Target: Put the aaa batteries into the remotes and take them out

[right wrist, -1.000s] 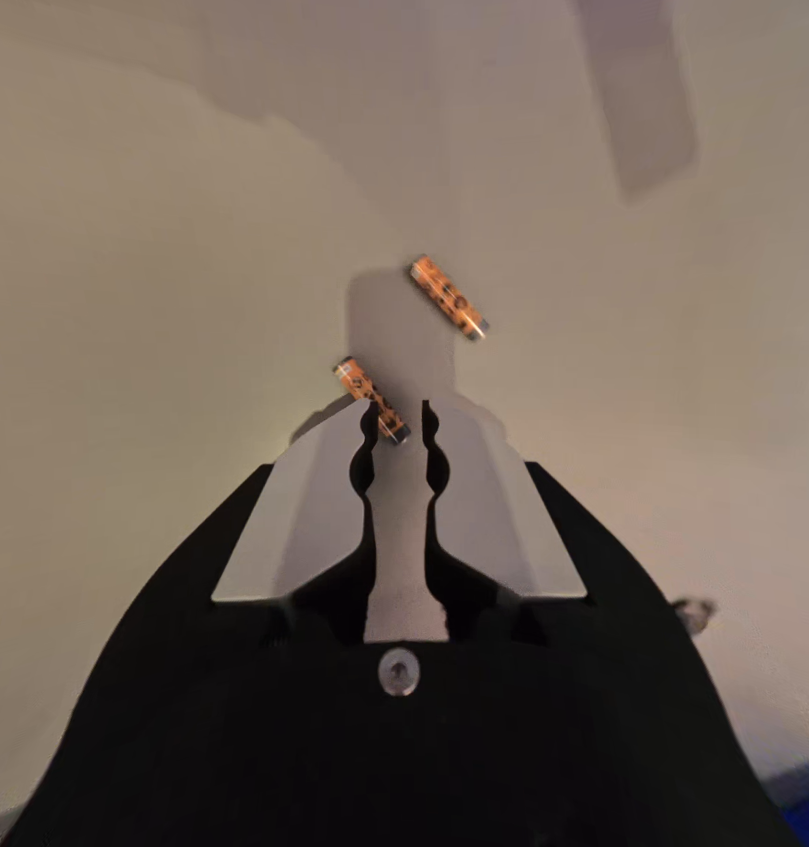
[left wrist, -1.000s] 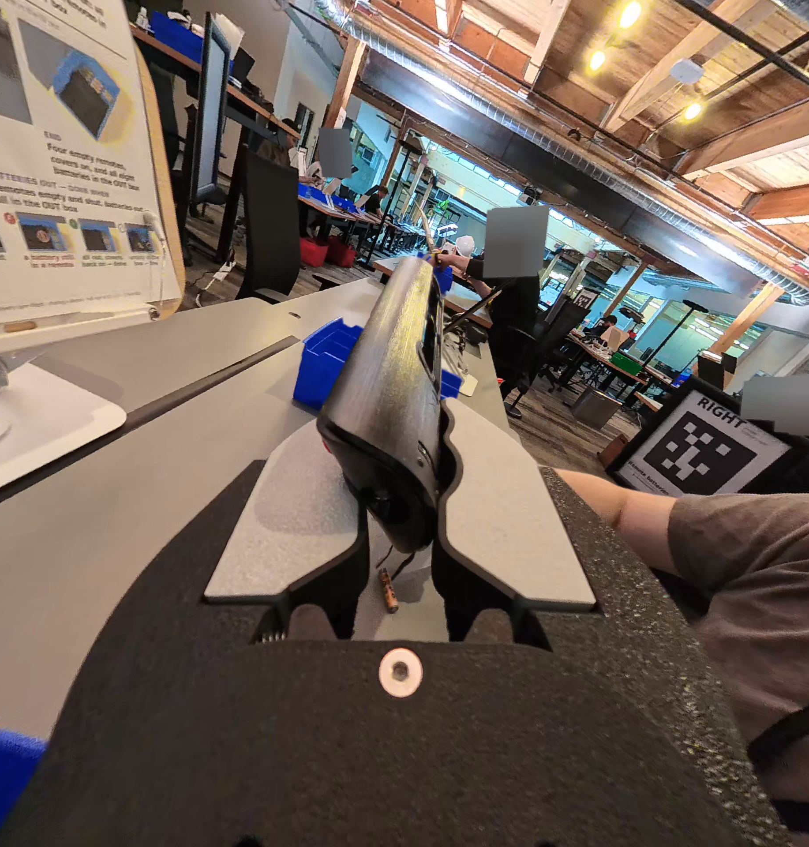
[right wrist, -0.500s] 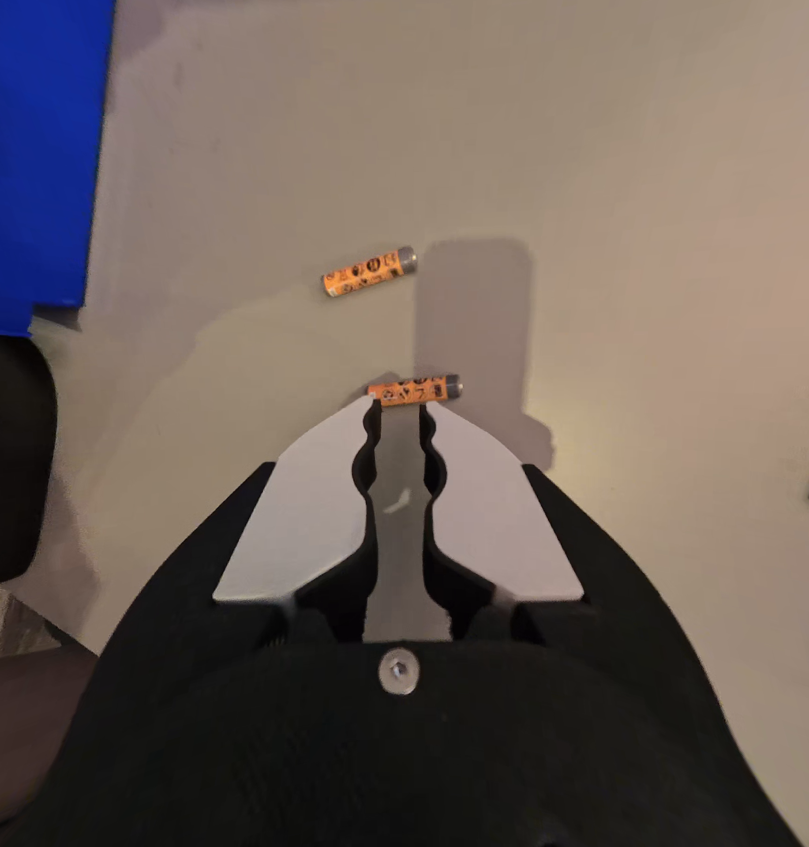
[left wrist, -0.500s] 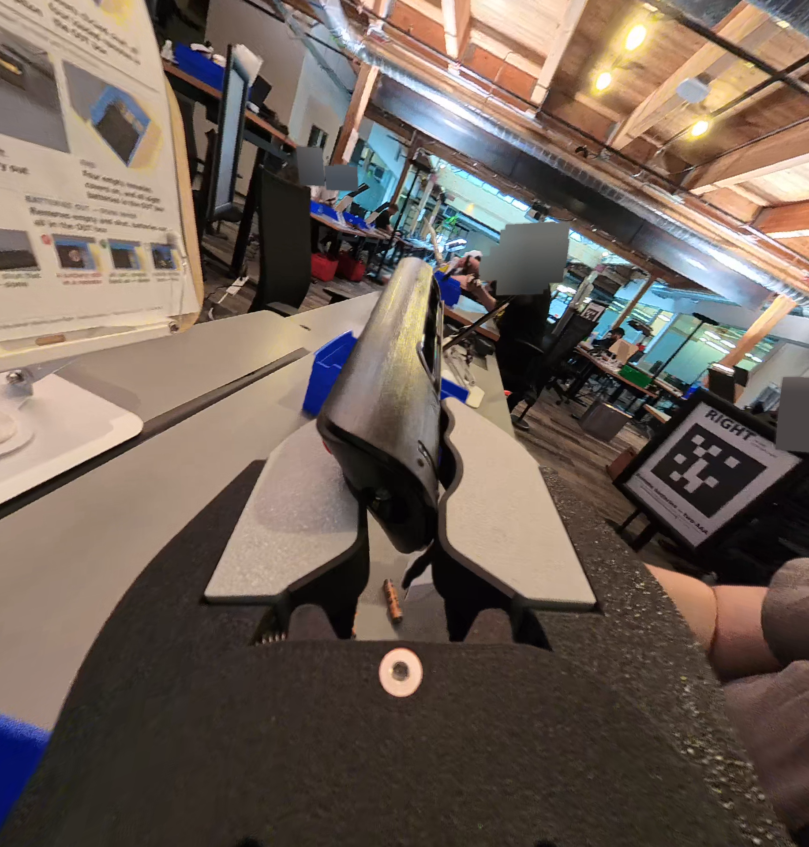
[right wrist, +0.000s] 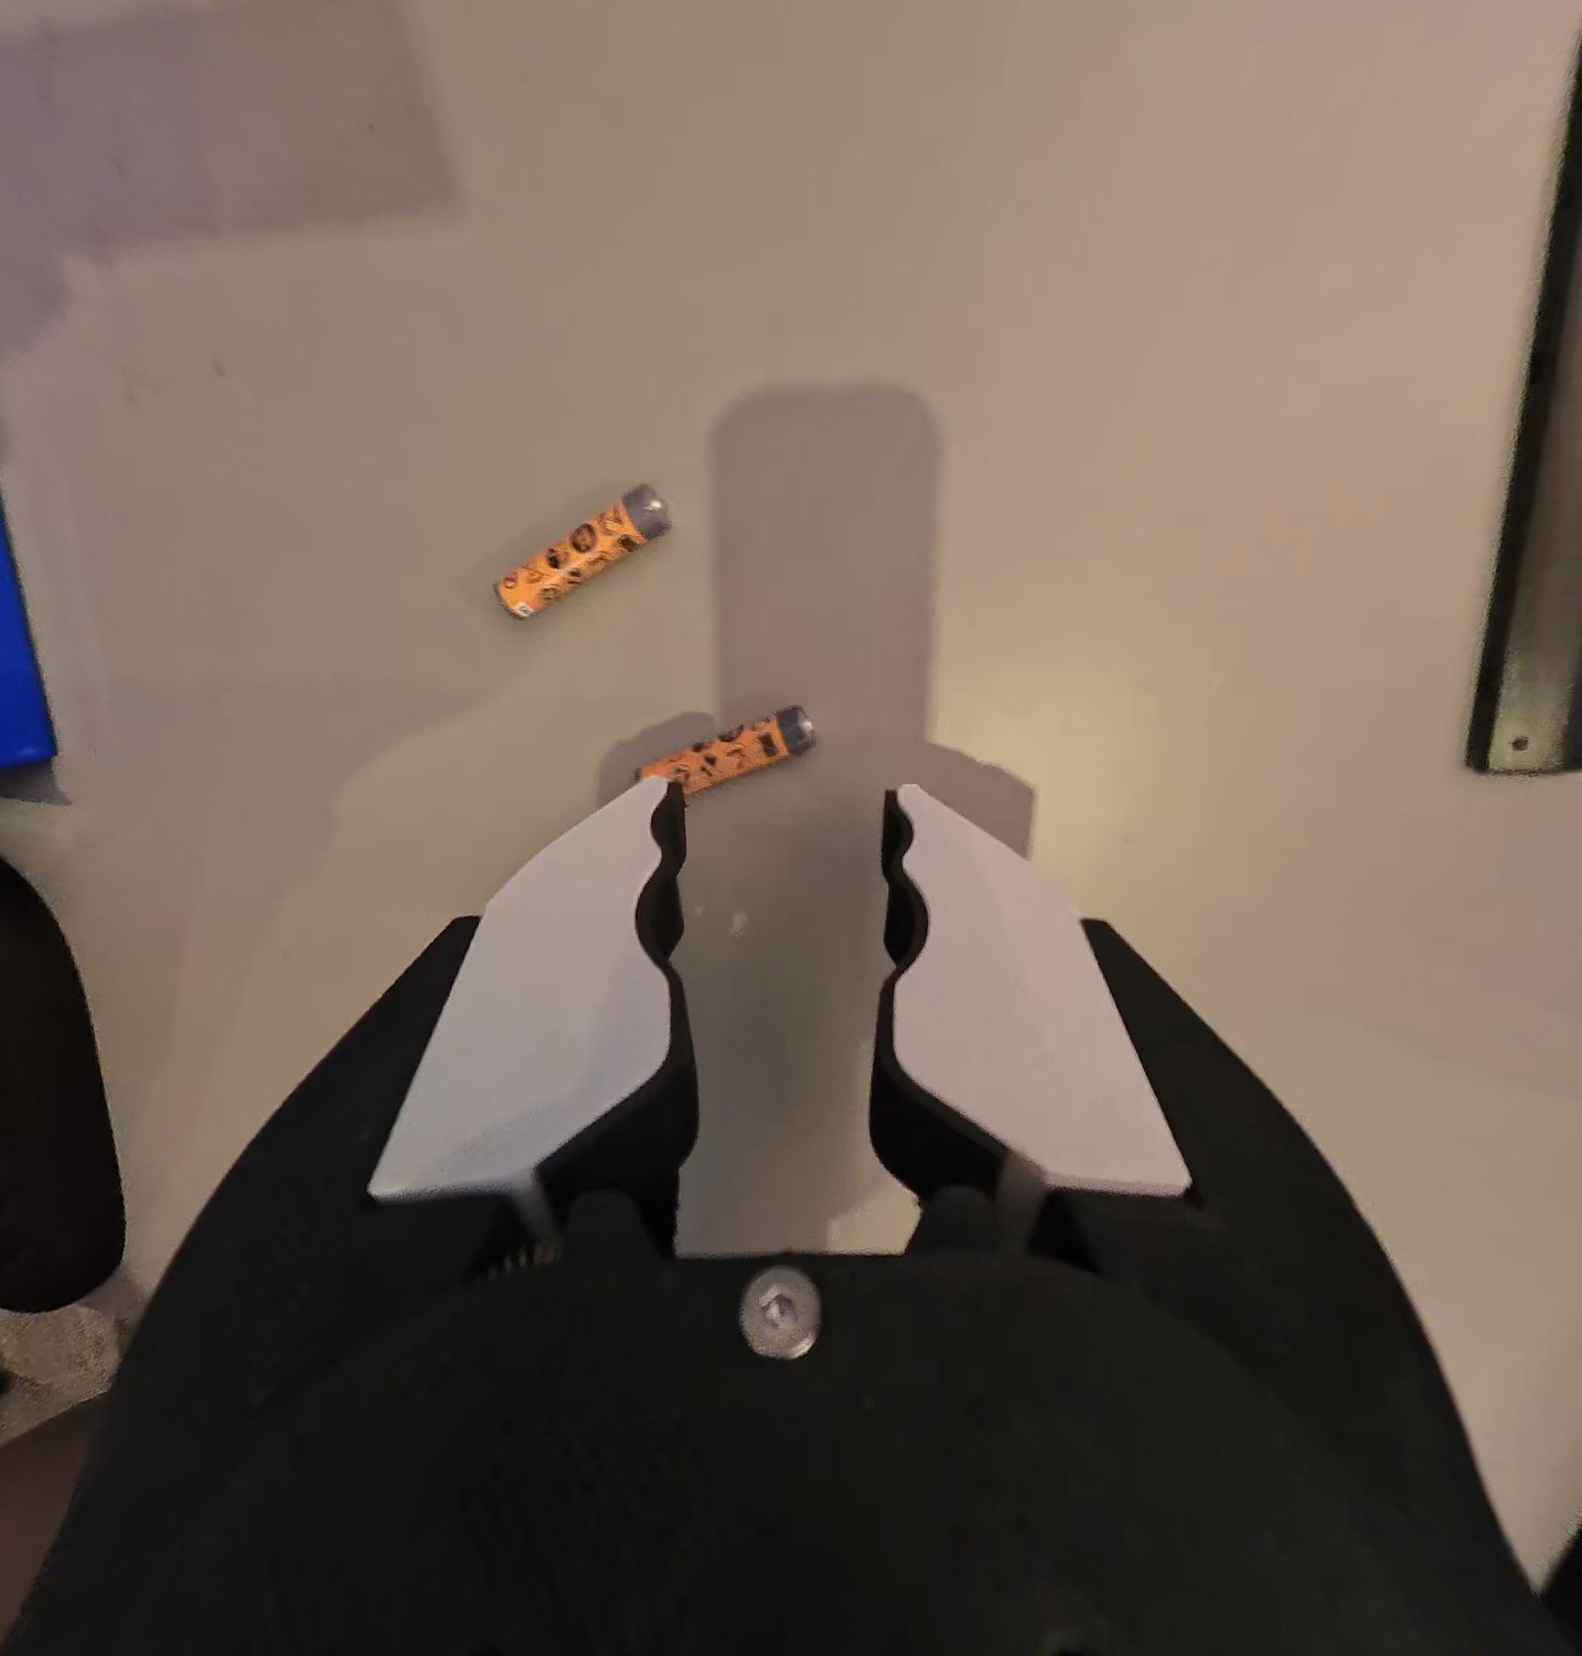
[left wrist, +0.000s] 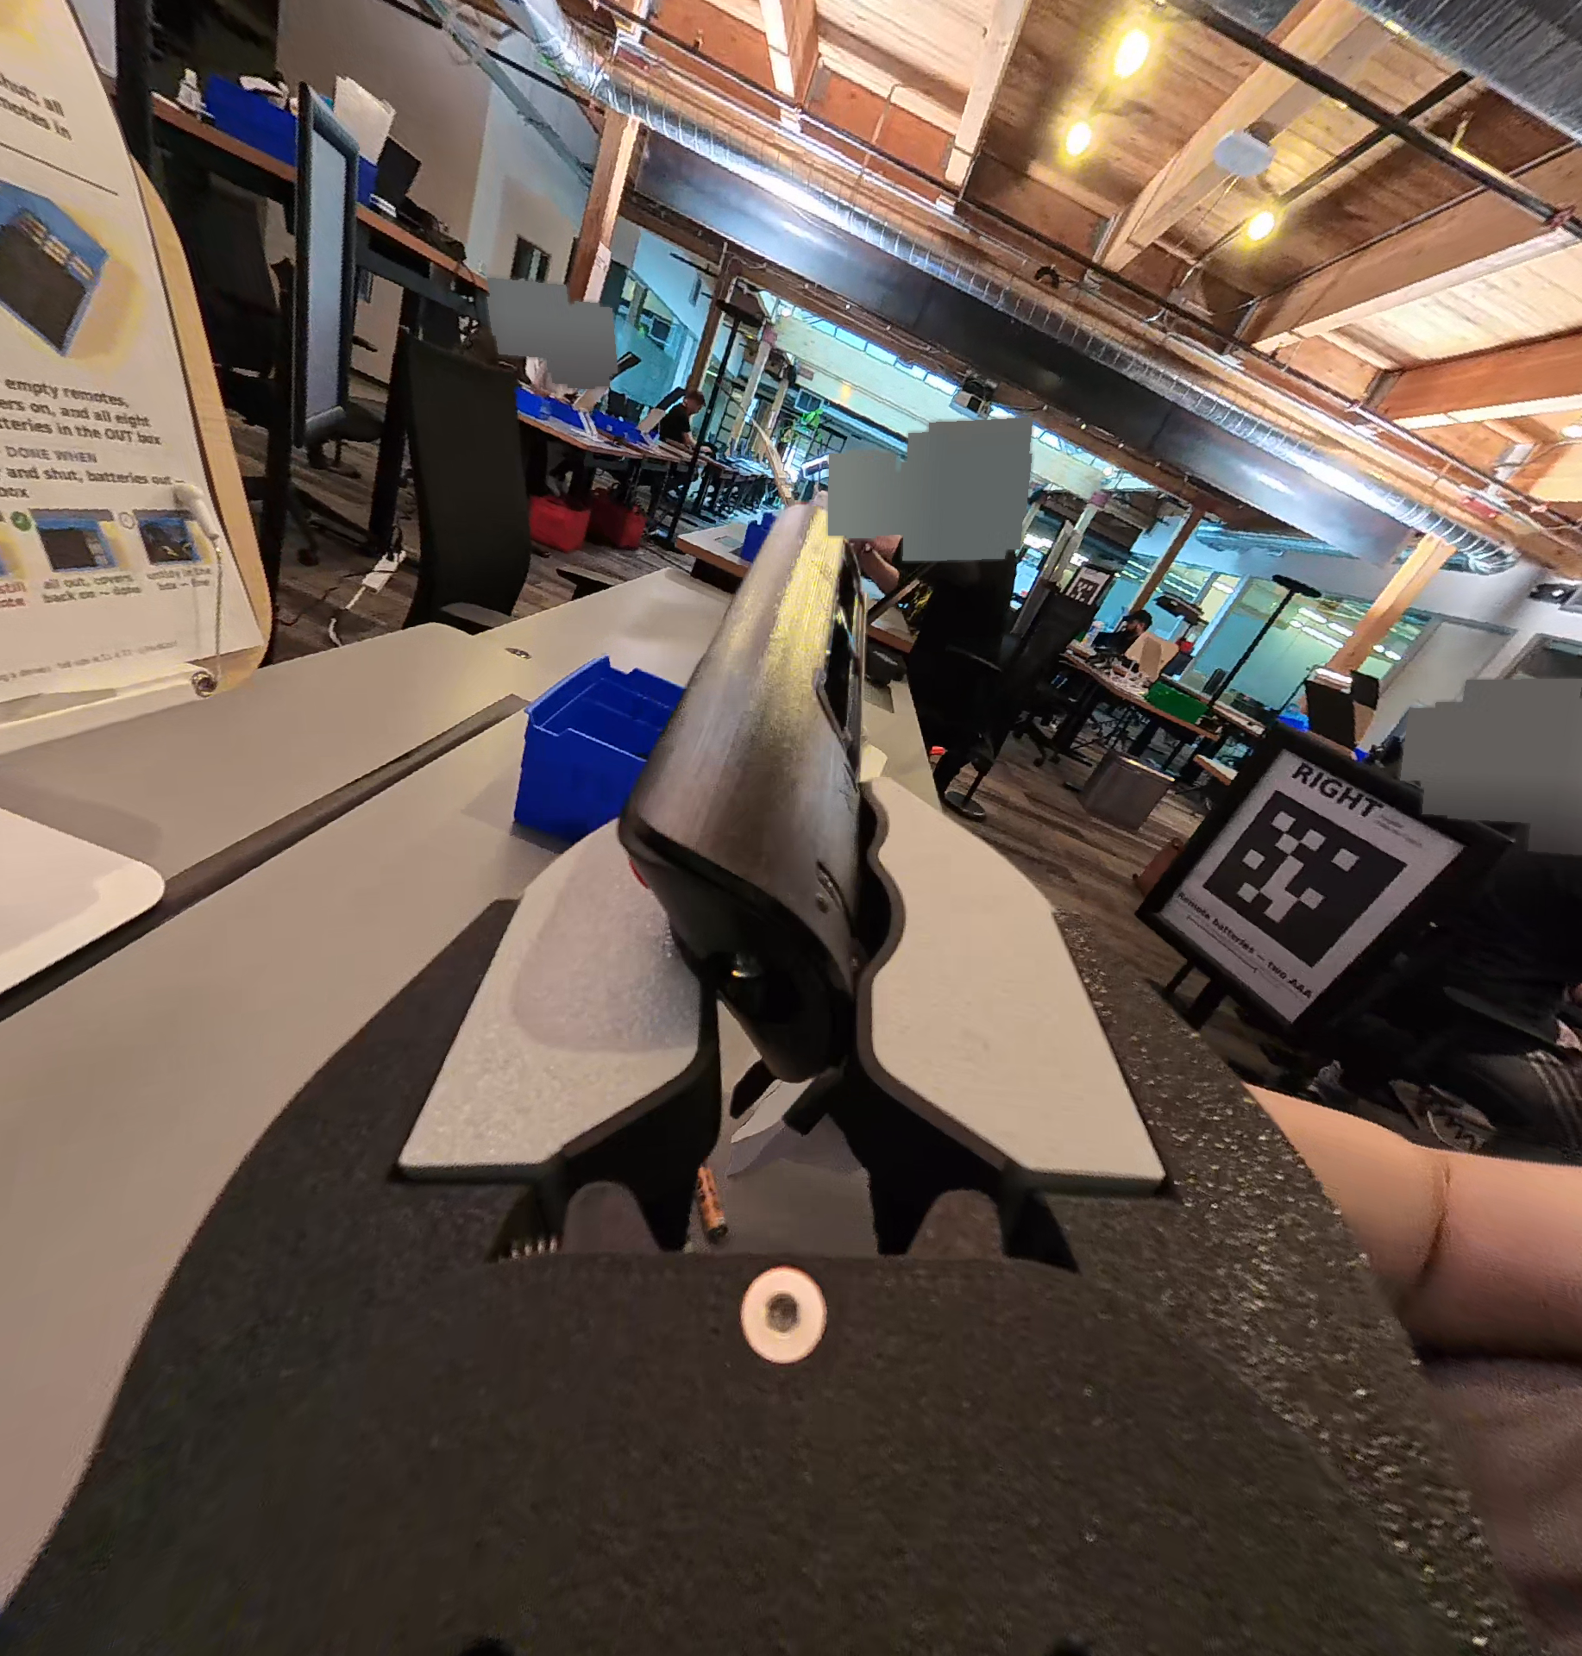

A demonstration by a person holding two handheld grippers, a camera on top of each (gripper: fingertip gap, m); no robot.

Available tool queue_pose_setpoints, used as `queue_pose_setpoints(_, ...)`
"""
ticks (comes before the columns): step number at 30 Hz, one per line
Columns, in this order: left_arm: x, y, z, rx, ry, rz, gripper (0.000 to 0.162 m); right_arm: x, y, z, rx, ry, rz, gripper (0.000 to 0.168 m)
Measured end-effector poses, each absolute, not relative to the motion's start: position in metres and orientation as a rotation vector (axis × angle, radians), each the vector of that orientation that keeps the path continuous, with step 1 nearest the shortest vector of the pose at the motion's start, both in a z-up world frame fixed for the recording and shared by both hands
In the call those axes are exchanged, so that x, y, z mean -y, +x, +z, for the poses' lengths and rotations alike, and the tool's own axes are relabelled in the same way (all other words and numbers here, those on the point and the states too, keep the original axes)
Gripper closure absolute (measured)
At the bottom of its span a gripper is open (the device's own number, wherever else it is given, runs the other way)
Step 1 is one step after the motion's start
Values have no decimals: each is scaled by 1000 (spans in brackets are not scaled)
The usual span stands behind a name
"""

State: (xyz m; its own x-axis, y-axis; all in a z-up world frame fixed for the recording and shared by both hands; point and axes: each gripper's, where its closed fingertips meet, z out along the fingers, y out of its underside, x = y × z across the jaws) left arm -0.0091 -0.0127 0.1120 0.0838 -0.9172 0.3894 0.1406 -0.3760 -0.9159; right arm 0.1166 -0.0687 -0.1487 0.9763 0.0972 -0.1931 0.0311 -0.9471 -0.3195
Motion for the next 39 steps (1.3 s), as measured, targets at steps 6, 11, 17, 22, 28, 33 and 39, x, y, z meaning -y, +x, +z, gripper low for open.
queue_pose_setpoints(6, 17, -15, 115, -835, -1427, -1465, 134, 71, 107, -151, 64, -2871, 235, 117)
queue_pose_setpoints(11, 18, -24, 121, -812, -1406, -1509, 134, 70, 111, -161, 39, -2924, 129, 117)
queue_pose_setpoints(17, 22, -27, 125, -819, -1389, -1506, 134, 72, 111, -169, 31, -2973, 115, 122)
queue_pose_setpoints(22, 24, -19, 122, -844, -1403, -1499, 134, 75, 113, -171, 154, -2988, 76, 144)
queue_pose_setpoints(28, 24, -12, 116, -861, -1424, -1493, 134, 68, 119, -171, 216, -2949, 124, 156)
queue_pose_setpoints(33, 19, -11, 112, -850, -1443, -1470, 135, 69, 115, -169, 391, -2850, 347, 156)
queue_pose_setpoints(39, 13, -10, 105, -835, -1480, -1459, 134, 82, 95, -72, 241, -2209, 1531, 157)
